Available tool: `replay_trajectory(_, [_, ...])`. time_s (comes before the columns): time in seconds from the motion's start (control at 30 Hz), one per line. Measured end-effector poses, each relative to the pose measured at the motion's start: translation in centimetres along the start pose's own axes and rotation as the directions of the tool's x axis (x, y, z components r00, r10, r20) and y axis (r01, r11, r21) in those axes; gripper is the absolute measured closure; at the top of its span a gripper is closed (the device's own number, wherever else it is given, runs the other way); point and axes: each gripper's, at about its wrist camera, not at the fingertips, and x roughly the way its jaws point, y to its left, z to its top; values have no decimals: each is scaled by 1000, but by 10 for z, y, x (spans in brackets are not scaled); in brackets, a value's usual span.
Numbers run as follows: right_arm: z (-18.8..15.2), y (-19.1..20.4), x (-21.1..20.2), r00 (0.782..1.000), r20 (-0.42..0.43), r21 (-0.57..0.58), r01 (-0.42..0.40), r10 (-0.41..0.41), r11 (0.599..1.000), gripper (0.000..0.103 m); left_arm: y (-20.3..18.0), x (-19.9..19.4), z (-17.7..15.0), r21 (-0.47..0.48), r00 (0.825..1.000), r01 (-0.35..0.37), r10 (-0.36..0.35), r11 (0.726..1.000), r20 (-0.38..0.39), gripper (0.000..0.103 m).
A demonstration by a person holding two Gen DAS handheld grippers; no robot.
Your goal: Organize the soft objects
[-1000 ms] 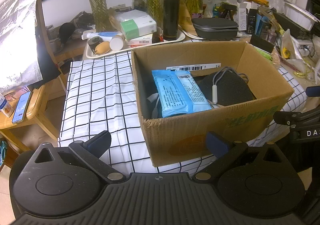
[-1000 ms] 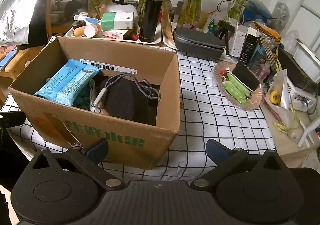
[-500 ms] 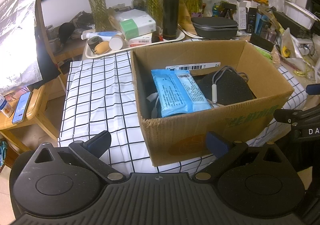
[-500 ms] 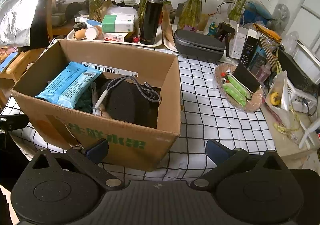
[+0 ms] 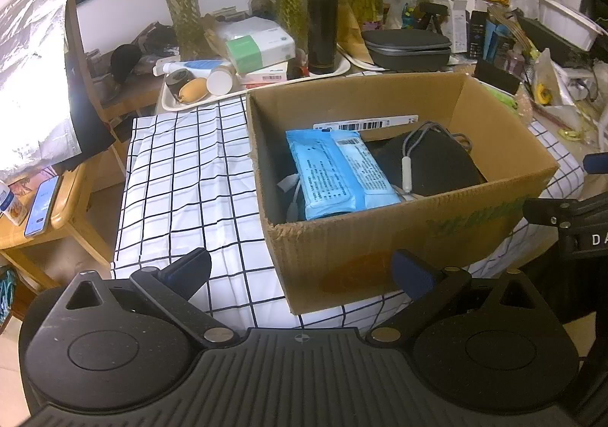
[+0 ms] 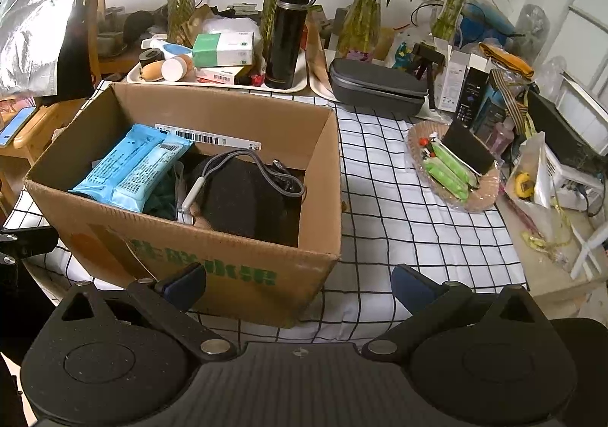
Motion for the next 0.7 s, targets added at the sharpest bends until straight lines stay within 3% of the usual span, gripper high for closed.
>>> replay_trajectory(0.7, [-1, 1, 0, 1000, 0, 0, 0, 0, 1000, 0, 1, 1, 1, 2, 1000, -3, 3, 1000, -4, 0])
